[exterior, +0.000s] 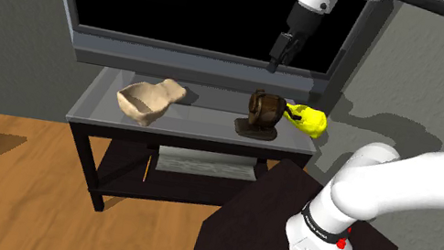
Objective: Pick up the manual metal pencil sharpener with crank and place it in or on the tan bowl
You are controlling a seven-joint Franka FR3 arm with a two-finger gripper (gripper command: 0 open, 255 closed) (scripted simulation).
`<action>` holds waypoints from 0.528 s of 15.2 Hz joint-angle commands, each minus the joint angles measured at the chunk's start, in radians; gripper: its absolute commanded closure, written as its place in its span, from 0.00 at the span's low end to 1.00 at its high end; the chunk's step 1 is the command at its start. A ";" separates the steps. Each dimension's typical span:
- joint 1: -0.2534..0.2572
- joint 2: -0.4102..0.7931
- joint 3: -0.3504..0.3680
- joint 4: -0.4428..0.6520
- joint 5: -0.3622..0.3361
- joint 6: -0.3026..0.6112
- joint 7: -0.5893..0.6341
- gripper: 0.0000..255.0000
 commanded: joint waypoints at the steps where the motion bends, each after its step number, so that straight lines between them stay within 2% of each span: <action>1: 0.000 0.000 0.000 0.000 0.000 0.000 0.000 0.00; 8: -0.022 0.019 -0.137 -0.122 -0.094 0.095 -0.213 0.00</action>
